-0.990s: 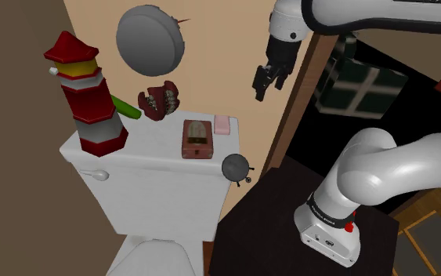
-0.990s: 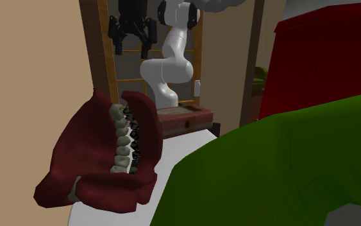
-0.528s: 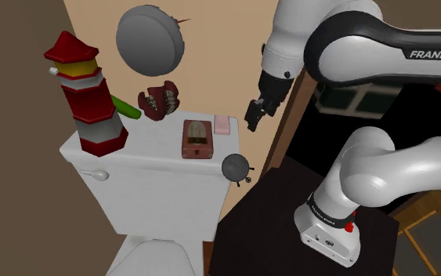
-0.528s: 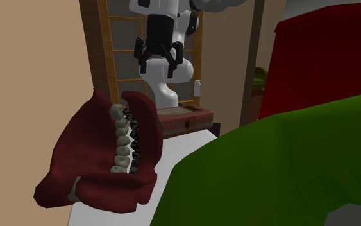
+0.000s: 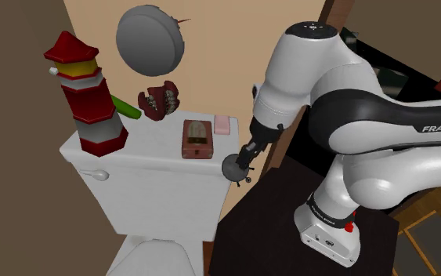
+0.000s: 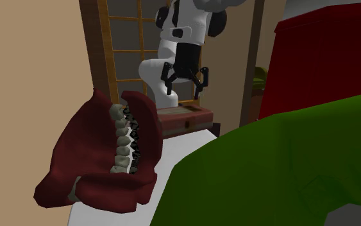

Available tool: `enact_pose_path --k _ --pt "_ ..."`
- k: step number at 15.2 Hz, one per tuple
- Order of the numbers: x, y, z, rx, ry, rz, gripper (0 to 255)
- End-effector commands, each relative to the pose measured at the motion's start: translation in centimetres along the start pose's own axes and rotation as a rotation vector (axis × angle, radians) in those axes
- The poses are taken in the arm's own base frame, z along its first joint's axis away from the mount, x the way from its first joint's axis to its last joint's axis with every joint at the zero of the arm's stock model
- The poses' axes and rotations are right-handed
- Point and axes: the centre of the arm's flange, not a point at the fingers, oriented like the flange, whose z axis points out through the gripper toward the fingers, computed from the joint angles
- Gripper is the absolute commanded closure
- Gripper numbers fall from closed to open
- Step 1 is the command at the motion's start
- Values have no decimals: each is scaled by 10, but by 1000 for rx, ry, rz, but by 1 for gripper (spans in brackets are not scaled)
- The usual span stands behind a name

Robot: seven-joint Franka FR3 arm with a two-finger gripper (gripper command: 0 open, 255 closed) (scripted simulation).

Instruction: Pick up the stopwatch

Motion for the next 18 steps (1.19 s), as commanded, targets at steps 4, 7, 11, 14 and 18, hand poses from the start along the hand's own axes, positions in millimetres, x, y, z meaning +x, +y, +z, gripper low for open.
enact_pose_path --k 4,7,11,14,18 --pt "-16 -27 29 7 13 -17 0" --pt "-18 -29 45 7 13 -17 0" --pt "-20 -30 58 7 13 -17 0" --pt "-20 -30 57 7 13 -17 255" --pt "-20 -30 57 7 13 -17 255"
